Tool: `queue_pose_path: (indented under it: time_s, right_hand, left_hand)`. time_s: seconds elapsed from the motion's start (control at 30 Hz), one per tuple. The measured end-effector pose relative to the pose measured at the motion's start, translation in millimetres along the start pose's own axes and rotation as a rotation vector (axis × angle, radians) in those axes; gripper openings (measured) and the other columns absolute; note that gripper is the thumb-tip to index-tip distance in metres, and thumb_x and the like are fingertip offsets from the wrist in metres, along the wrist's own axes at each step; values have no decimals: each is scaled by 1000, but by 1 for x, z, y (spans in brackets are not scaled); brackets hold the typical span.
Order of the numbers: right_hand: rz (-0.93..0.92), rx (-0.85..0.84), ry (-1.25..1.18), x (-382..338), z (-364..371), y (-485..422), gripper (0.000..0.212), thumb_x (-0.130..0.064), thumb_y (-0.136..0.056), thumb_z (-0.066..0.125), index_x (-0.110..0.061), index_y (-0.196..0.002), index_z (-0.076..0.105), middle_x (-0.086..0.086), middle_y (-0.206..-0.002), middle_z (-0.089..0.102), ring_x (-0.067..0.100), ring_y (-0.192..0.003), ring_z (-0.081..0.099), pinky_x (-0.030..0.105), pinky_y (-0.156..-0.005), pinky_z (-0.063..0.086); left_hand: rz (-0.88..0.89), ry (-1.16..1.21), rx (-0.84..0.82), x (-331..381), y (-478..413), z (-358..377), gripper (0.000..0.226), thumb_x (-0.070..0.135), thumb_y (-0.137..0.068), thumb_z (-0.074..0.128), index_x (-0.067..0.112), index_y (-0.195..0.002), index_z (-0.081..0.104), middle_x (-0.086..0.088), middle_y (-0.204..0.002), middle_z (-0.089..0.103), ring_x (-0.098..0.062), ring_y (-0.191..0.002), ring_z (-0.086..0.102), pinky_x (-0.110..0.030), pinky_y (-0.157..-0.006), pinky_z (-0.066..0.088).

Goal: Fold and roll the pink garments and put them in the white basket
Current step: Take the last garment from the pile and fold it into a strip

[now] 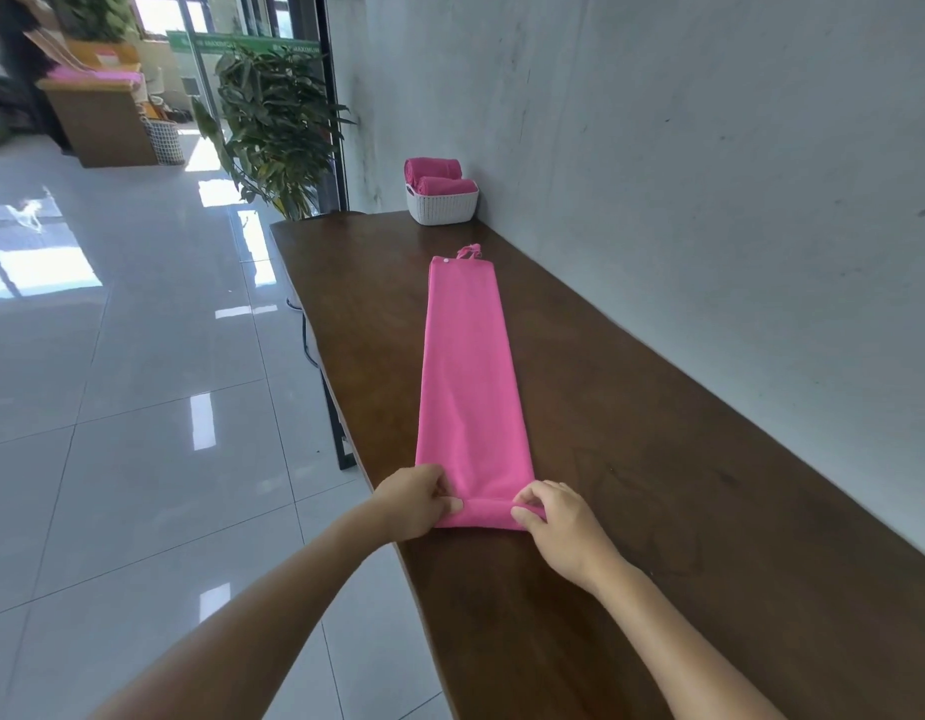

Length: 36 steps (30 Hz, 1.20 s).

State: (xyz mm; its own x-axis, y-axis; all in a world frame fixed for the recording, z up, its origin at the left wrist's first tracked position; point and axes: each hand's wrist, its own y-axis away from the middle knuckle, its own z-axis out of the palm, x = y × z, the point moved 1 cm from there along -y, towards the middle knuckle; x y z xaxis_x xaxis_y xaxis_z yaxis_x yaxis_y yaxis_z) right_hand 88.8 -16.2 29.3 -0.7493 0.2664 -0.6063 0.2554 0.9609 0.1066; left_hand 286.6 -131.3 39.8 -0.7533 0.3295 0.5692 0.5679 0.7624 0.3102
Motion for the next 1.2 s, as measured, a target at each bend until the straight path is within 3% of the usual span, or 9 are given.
queue_pose_path:
  time_s: [0.1,0.2,0.3,0.47,0.6,0.73,0.83,1.0,1.2]
  right_hand:
    - [65,65,-129,-1,4,0,11,-35,-97,63,-30,-106,58,-11,-108,58,3,-98,57,15,-74,44]
    - [113,174,-221,-2,5,-3,20,-34,-92,70,-28,-106,56,-9,-103,52,5,-89,56,13,-67,41]
    - [130,206,-192,-4,7,-8,20,-35,-92,69,-26,-103,54,-9,-102,49,5,-87,55,12,-64,39]
    - [78,407,-131,-4,17,-5,22,-44,-91,68,-27,-91,54,-11,-98,48,7,-86,53,11,-61,37]
    - [-147,460,63,8,29,6,38,-62,-95,47,-28,-100,62,-13,-103,57,3,-94,50,9,-73,40]
    - [-291,454,293,26,31,10,37,-47,-91,68,-23,-119,65,-8,-117,62,9,-107,57,25,-89,52]
    - [-280,447,329,23,26,10,37,-47,-92,64,-23,-120,66,-8,-118,64,12,-108,60,29,-90,55]
    - [-145,360,215,12,27,10,52,-63,-91,38,-27,-121,61,-13,-122,53,3,-106,48,18,-91,46]
    - [-82,276,209,8,25,17,64,-74,-89,19,-30,-110,60,-20,-109,47,3,-103,44,16,-88,41]
  left_hand:
    - [25,24,248,-1,8,5,20,35,-90,71,22,-92,56,7,-94,61,-14,-87,58,-28,-73,50]
    - [269,-192,549,-6,20,24,16,36,-95,63,24,-88,56,10,-89,59,-13,-83,50,-28,-75,47]
    - [389,-296,629,-21,26,40,22,45,-97,59,24,-102,64,9,-99,63,-15,-89,53,-29,-79,52]
    - [376,-310,609,-27,23,48,28,38,-96,65,21,-118,66,4,-116,65,-18,-97,60,-36,-81,59]
    - [352,-266,588,-26,20,45,26,36,-99,61,21,-121,65,1,-119,61,-21,-99,58,-35,-84,57]
    - [367,-298,584,-27,15,40,29,39,-100,51,19,-113,68,3,-107,63,-20,-91,56,-37,-80,56]
    - [329,-271,548,-23,12,34,35,43,-100,47,20,-112,71,5,-104,65,-18,-94,52,-35,-86,52]
    - [207,-240,319,-16,8,12,24,41,-101,54,23,-110,67,6,-110,65,-17,-102,44,-32,-93,36]
    - [33,-217,-33,-9,9,-6,30,45,-102,52,18,-107,66,-4,-107,67,-28,-105,58,-38,-91,43]
